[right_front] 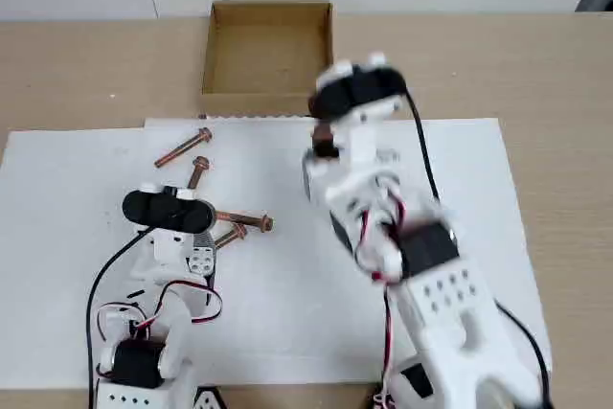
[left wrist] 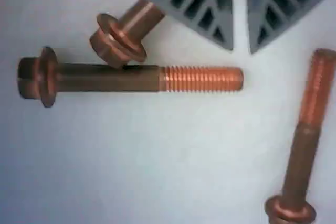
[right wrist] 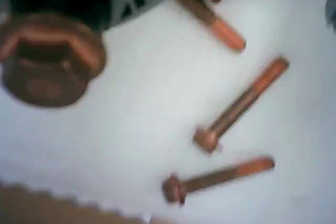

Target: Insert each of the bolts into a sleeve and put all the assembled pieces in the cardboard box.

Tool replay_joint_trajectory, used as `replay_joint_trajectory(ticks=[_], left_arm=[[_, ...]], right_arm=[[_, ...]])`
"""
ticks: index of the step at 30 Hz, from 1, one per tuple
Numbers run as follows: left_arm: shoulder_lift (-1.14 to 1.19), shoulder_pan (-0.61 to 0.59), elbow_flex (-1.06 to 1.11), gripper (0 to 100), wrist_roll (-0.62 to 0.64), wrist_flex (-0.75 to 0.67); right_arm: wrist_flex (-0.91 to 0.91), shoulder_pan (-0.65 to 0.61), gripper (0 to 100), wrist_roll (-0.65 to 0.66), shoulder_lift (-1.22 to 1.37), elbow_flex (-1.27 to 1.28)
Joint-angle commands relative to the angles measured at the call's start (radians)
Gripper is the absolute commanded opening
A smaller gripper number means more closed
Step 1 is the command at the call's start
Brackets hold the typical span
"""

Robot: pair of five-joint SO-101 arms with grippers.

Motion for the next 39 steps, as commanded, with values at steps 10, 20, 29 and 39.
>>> replay_joint_trajectory(ticks=[10, 20, 29, 39], left_arm=[[-0.012, 0.000, 0.024, 1, -0.021, -0.002], [-0.012, -0.003, 0.024, 1, -0.021, 0.002], [-0.012, -0.003, 0.024, 1, -0.021, 0.002], [-0.012, 0.002, 0.022, 1, -0.023, 0.002]], right_arm=[[-0.084, 0.096, 0.4, -0.002, 0.653, -0.775], [-0.193, 0.114, 0.4, 0.235, 1.055, -1.102], [-0.344, 0.162, 0.7, 0.365, 1.277, -1.166], [-0.317, 0.159, 14.3, 0.362, 1.368, -1.166]])
